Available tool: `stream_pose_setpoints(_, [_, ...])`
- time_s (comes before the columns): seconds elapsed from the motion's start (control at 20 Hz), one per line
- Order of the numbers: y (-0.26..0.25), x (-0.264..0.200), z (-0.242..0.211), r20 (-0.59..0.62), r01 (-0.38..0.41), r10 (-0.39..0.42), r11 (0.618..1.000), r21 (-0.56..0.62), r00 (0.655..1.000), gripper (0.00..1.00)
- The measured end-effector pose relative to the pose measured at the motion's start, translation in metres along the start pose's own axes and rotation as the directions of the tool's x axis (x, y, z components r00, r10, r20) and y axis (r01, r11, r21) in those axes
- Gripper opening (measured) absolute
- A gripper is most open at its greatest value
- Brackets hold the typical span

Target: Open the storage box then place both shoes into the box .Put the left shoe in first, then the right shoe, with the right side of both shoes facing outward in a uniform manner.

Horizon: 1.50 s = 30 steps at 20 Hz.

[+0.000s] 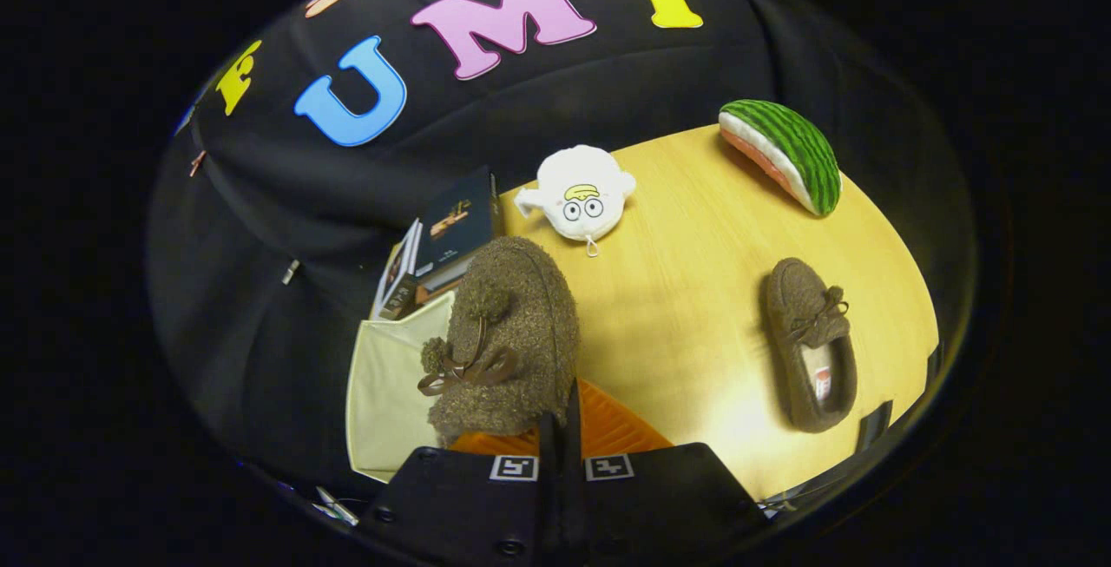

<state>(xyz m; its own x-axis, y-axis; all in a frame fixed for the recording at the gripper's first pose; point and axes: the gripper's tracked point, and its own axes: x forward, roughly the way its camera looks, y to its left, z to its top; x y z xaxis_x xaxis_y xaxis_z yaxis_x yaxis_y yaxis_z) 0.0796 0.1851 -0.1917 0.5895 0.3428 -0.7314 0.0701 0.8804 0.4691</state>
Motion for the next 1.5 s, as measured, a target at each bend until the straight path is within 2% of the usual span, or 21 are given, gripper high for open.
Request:
stream_pose_setpoints(0.15, [0.042,-0.014,0.003,0.034,-0.038,0.037,0.998,0.041,0.999,0.05])
stream_pose_setpoints(0.35, [0.093,-0.018,0.001,0.048,-0.083,0.081,0.996,0.037,0.996,0.05])
stream_pose_setpoints(0.7, [0.147,0.027,-0.030,-0.011,-0.073,0.073,0.997,0.008,0.997,0.05])
stream_pose_setpoints(1.15, [0.176,0.078,-0.087,-0.113,-0.056,0.051,0.998,-0.036,0.992,0.05])
stream_pose_setpoints(1.4, [0.176,0.093,-0.090,-0.121,-0.047,0.047,0.999,-0.002,0.992,0.06])
stream_pose_setpoints(1.5, [0.165,0.094,-0.091,-0.116,-0.015,0.013,1.000,-0.017,0.993,0.05])
